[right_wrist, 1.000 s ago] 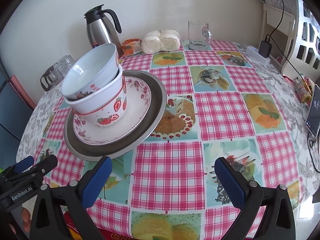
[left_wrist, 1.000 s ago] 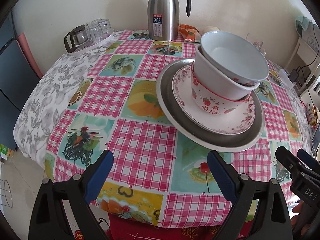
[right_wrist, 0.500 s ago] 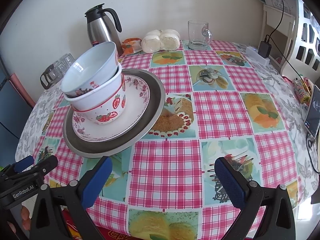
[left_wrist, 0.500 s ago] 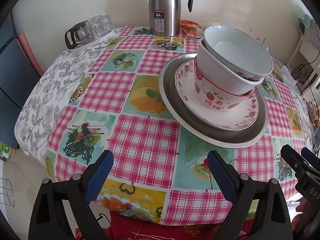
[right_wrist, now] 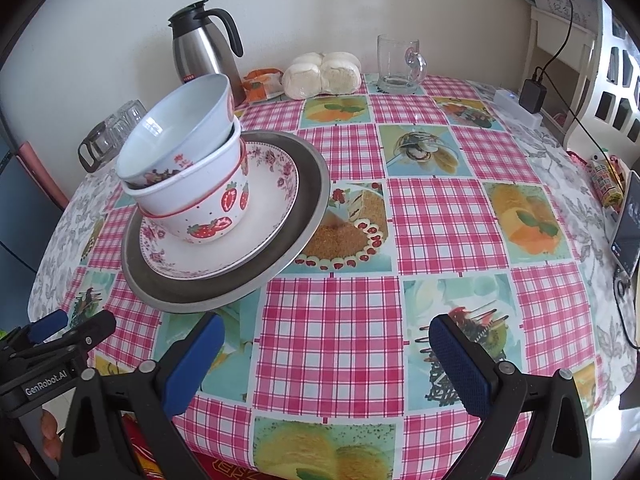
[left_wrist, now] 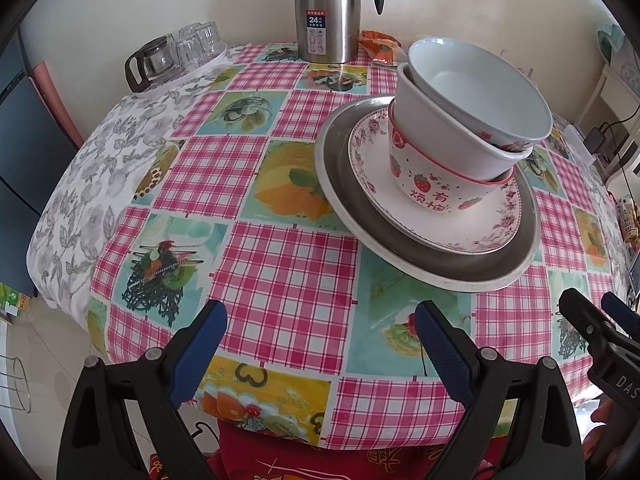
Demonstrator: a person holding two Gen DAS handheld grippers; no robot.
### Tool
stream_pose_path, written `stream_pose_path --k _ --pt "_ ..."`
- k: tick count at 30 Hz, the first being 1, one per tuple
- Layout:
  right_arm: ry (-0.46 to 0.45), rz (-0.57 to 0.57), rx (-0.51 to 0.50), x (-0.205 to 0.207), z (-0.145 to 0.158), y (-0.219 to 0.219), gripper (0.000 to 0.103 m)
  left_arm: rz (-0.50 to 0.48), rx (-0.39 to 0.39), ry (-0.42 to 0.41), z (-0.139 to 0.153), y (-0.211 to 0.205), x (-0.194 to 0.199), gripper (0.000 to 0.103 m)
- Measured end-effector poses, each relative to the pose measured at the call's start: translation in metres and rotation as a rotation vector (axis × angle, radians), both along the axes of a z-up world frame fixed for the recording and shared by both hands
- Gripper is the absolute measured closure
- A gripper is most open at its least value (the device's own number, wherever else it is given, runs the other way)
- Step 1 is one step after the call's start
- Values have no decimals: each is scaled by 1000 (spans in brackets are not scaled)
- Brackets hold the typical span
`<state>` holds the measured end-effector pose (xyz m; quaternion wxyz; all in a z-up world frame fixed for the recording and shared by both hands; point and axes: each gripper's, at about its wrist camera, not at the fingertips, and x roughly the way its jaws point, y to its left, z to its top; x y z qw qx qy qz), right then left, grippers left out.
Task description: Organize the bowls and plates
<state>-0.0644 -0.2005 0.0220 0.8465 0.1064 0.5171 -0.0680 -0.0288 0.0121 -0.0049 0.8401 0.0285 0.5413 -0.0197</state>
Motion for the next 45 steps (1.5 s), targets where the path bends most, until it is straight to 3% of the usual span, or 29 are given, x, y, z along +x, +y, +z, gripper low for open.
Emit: stream_pose_path --k 26,45 --pt "70 0 -11 3 -18 -4 0 14 15 60 -15 -2 5 8" --pt "85 -3 -13 4 -21 -3 0 21 6 45 -13 -1 4 8"
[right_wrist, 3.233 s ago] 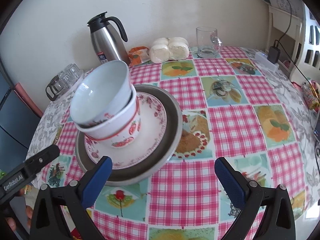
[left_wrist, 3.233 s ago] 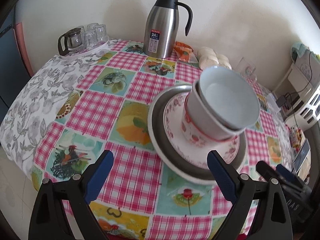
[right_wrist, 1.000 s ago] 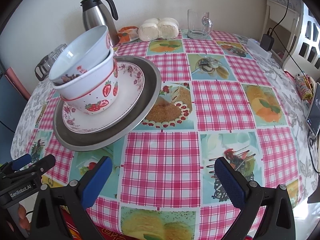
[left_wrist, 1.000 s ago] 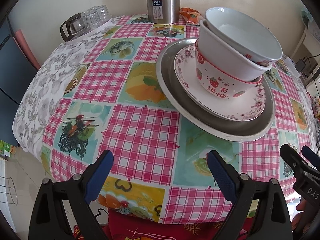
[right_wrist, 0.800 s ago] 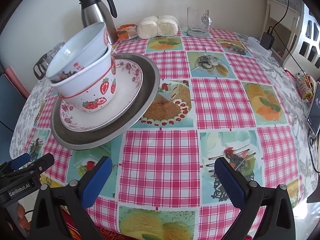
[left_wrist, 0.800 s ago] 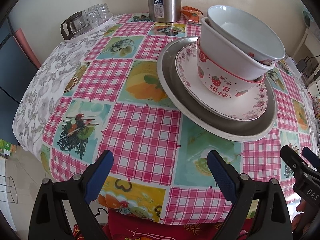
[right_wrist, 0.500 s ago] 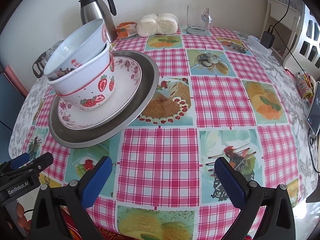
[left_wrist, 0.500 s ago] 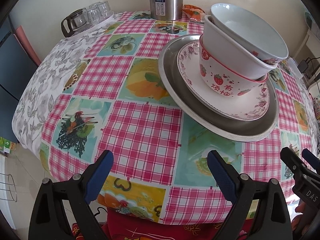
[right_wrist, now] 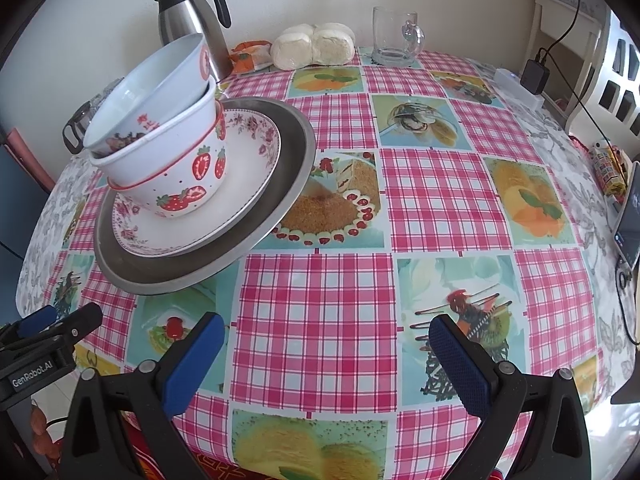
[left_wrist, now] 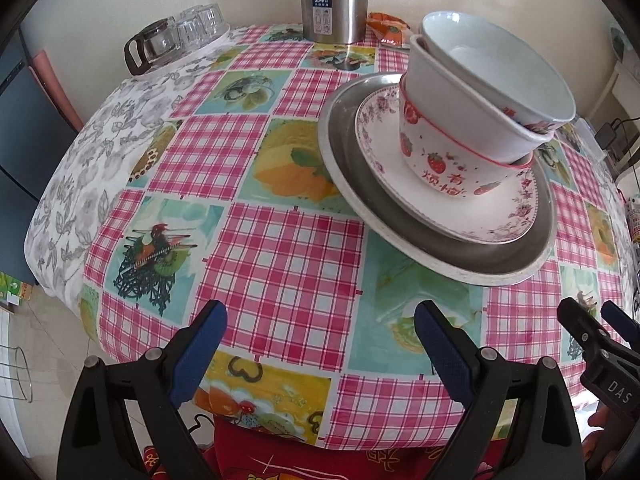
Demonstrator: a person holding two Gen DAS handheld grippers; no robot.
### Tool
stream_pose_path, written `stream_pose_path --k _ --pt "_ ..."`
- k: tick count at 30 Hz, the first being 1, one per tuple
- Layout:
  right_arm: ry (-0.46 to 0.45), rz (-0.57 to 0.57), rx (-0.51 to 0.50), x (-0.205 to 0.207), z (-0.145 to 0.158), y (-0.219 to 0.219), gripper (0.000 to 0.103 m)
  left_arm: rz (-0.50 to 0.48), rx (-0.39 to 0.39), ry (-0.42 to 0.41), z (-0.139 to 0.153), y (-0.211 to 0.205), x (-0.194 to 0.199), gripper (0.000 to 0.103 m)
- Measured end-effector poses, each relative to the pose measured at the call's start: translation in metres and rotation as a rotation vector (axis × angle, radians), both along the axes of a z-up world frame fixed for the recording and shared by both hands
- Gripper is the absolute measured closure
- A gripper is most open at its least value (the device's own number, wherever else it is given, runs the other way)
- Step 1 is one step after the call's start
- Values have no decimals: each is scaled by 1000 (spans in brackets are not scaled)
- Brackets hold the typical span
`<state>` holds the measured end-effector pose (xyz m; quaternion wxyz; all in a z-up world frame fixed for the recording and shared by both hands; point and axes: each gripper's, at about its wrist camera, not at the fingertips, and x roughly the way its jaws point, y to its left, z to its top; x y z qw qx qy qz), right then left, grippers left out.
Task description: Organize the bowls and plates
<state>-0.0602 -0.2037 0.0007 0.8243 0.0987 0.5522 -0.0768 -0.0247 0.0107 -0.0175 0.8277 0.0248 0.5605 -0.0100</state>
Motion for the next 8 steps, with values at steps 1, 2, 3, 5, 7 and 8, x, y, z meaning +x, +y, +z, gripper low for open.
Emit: stream_pose_path --k 1,2,3,5,7,8 --pt "0 0 0 0 0 0 0 -2 -2 -3 1 0 0 8" --pt "0 0 1 0 0 0 0 -3 -3 -4 1 -1 -1 8" --pt "0 0 1 0 0 0 0 -2 -2 -4 1 -1 0 8" --pt "1 0 0 0 0 0 0 1 -2 -3 1 0 0 8" --pt "2 0 0 0 0 0 0 4 -3 -2 1 1 1 8" --pt "2 -1 0 0 0 0 0 5 -3 1 0 1 1 8"
